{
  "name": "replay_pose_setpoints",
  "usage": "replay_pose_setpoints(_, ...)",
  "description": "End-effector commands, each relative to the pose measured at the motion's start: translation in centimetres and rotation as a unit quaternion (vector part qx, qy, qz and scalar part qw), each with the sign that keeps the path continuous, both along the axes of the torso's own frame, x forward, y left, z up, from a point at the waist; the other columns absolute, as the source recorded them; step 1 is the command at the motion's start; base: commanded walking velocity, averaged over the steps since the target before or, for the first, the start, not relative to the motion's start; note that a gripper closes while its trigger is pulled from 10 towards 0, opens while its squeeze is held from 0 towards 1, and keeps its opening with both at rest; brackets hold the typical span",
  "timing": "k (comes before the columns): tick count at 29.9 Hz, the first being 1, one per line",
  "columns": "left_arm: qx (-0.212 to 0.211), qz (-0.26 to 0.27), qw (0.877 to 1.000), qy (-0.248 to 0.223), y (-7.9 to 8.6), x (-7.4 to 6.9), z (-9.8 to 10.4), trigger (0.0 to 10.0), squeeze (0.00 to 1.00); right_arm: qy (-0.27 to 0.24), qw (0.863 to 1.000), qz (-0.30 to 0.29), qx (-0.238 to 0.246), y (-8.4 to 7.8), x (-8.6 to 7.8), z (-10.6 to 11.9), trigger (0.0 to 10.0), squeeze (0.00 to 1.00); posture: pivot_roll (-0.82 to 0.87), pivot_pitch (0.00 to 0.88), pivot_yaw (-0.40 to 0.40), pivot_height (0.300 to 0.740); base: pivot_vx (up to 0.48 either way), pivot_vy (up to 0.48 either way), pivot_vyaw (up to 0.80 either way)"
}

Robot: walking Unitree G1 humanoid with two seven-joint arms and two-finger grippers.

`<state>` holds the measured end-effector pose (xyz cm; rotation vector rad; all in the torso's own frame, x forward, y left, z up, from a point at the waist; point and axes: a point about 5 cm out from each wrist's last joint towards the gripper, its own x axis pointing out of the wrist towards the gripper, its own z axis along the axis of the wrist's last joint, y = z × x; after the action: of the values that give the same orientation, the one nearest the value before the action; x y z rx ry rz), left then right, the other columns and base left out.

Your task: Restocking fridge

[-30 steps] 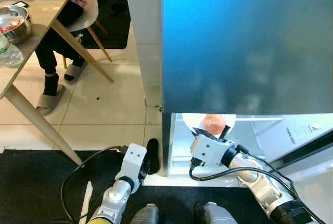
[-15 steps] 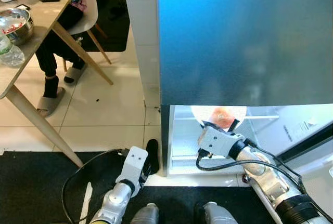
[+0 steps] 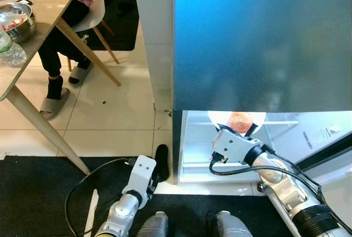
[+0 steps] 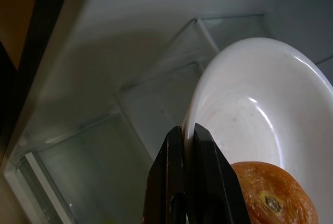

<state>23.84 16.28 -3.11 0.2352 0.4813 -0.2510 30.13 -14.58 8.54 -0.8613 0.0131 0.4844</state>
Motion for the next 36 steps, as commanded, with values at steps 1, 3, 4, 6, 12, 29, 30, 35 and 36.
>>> replay_pose_setpoints(1, 0.008, -0.004, 1.000, 0.023, 0.3, -0.9, -0.8, 10.0, 0.00, 0.001, 1.000, -0.014, -0.001, -0.6, 0.1, -0.1, 10.0, 0.00, -0.08, 0.186, -0.004, 0.648, 0.000, 0.000, 0.00)
replay_pose_setpoints(3, 0.008, -0.004, 1.000, 0.024, 0.3, -0.9, -0.8, 10.0, 0.00, 0.000, 1.000, -0.016, -0.003, -0.7, 0.1, 0.0, 10.0, 0.00, -0.08, 0.185, -0.003, 0.643, 0.000, 0.000, 0.00)
replay_pose_setpoints(4, 0.008, -0.004, 1.000, 0.023, 0.3, -0.9, -0.8, 10.0, 0.00, 0.000, 1.000, -0.017, -0.005, -0.9, 0.1, 0.0, 10.0, 0.00, -0.08, 0.185, -0.003, 0.638, 0.000, 0.000, 0.00)
replay_pose_setpoints(6, 0.009, -0.004, 1.000, 0.023, 0.3, -0.9, -0.8, 10.0, 0.00, -0.001, 1.000, -0.017, -0.006, -0.9, 0.2, 0.0, 10.0, 0.00, -0.08, 0.185, -0.002, 0.633, 0.000, 0.000, 0.00)
replay_pose_setpoints(12, 0.009, -0.004, 1.000, 0.023, 0.3, -0.9, -0.8, 10.0, 0.00, -0.003, 1.000, -0.012, -0.018, -1.3, 0.3, 0.2, 10.0, 0.00, -0.08, 0.180, -0.005, 0.633, 0.000, 0.000, 0.00)
replay_pose_setpoints(29, 0.012, -0.006, 1.000, 0.022, 0.4, -0.7, -0.7, 10.0, 0.00, 0.002, 0.994, 0.065, -0.090, -2.7, 1.4, 3.8, 10.0, 0.00, -0.08, 0.172, 0.005, 0.633, 0.000, 0.000, 0.00)
replay_pose_setpoints(30, 0.012, -0.006, 1.000, 0.022, 0.4, -0.7, -0.7, 10.0, 0.00, 0.002, 0.994, 0.065, -0.090, -2.7, 1.4, 3.8, 10.0, 0.00, -0.08, 0.172, 0.005, 0.633, 0.000, 0.000, 0.00)
replay_pose_setpoints(35, 0.011, -0.008, 1.000, 0.020, 0.5, -0.6, -0.6, 10.0, 0.00, 0.013, 0.981, 0.139, -0.135, -2.2, 2.1, 6.3, 10.0, 0.00, -0.08, 0.179, 0.008, 0.633, 0.000, 0.000, 0.00)
replay_pose_setpoints(36, 0.011, -0.008, 1.000, 0.019, 0.5, -0.6, -0.5, 10.0, 0.00, 0.007, 0.979, 0.147, -0.141, -2.1, 2.4, 6.9, 10.0, 0.00, -0.08, 0.181, 0.008, 0.633, 0.000, 0.000, 0.00)
